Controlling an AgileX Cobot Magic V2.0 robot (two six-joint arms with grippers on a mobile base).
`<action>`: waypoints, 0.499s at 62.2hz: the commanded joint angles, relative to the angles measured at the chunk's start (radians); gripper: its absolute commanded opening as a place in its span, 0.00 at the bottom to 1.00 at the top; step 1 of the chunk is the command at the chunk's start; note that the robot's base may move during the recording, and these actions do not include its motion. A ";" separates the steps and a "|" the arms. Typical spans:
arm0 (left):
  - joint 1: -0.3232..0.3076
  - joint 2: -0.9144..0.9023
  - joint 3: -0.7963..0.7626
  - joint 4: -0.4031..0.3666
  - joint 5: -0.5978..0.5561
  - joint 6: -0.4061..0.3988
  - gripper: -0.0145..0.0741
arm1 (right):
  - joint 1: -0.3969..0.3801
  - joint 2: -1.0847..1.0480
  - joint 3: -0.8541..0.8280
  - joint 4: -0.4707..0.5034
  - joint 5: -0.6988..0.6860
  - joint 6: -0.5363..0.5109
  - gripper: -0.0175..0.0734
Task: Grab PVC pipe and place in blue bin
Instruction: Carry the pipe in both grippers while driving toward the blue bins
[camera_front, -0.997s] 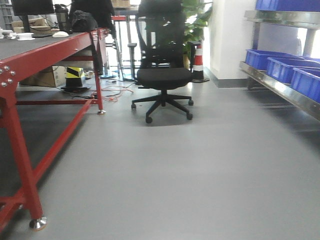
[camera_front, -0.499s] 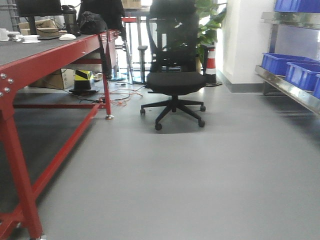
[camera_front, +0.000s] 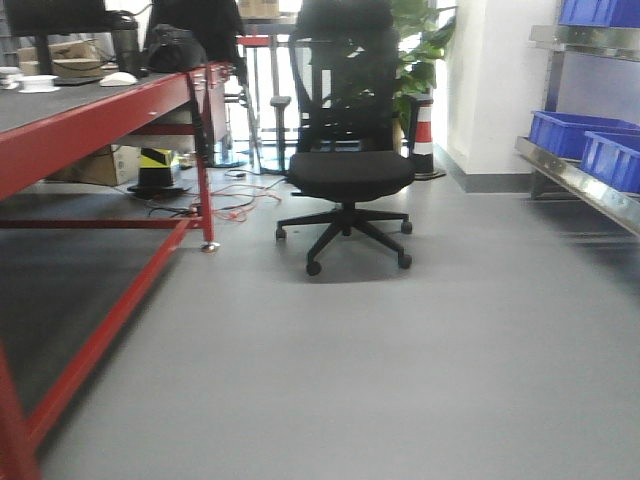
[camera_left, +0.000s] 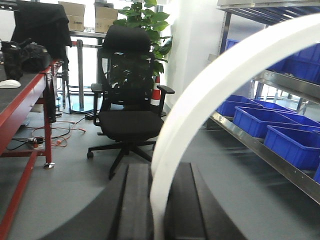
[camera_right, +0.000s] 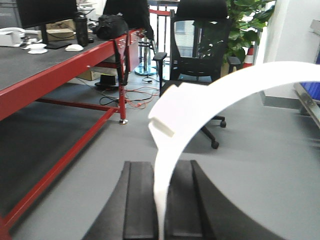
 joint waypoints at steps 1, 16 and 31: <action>-0.005 -0.004 -0.002 -0.008 -0.020 -0.001 0.04 | -0.004 -0.002 -0.001 -0.003 -0.025 -0.001 0.01; -0.005 -0.004 -0.002 -0.008 -0.020 -0.001 0.04 | -0.004 -0.002 -0.001 -0.003 -0.025 -0.001 0.01; -0.005 -0.004 -0.002 -0.008 -0.020 -0.001 0.04 | -0.004 -0.002 -0.001 -0.003 -0.025 -0.001 0.01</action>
